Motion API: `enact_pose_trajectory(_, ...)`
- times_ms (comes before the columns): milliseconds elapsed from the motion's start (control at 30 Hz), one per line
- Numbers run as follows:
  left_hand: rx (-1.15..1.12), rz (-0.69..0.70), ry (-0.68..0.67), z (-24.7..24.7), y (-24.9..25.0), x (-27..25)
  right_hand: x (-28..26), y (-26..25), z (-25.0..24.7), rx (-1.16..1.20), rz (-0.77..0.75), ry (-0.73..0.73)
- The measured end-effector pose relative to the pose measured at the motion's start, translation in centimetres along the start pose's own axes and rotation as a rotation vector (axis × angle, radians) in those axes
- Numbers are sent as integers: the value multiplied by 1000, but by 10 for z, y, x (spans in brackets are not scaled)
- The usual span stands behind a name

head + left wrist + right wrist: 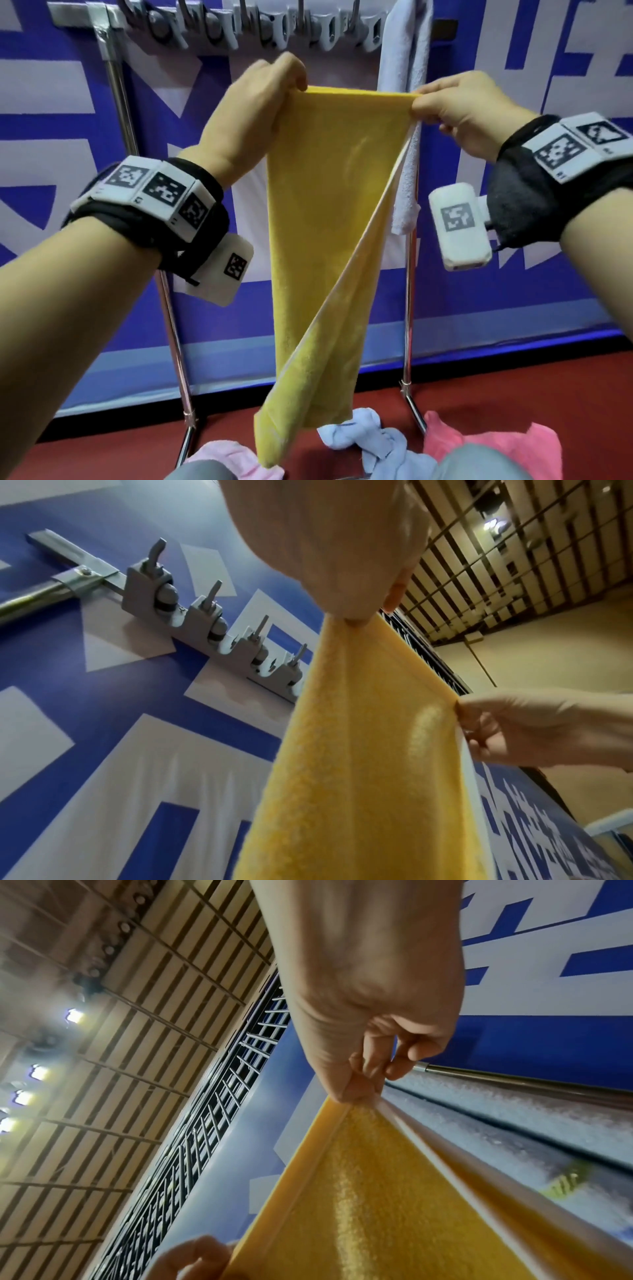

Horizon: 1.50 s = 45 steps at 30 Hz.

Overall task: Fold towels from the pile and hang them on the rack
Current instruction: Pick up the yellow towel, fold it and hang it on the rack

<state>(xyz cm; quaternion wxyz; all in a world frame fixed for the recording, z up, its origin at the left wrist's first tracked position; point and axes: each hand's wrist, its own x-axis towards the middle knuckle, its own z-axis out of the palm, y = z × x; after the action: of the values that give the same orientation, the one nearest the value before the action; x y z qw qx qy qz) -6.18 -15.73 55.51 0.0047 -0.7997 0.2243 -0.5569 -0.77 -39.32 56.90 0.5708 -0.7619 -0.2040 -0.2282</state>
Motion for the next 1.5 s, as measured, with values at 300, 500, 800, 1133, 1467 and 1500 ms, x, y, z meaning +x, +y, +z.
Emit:
enact_pose_trajectory(300,195,105,-240,-13,-18,-4,4,-6,7,-1,34,-32)
enact_pose_trajectory(500,248,361,-301,-14,-29,-20,1,-5,17,-49,9,-86)
enact_pose_trajectory(800,-217,9,-145,2,-13,-24,4,21,16,-73,93,-42)
enact_pose_trajectory(1133,-1045,-487,-450,6,4,-21,4,22,11,4,121,-67)
enact_pose_trajectory(1467,-1239,-562,-544,3,-7,-28,0,26,25,9,153,-82)
enact_pose_trajectory(1500,-1140,-551,-590,2,-9,-29,-2,29,26,3,157,-96)
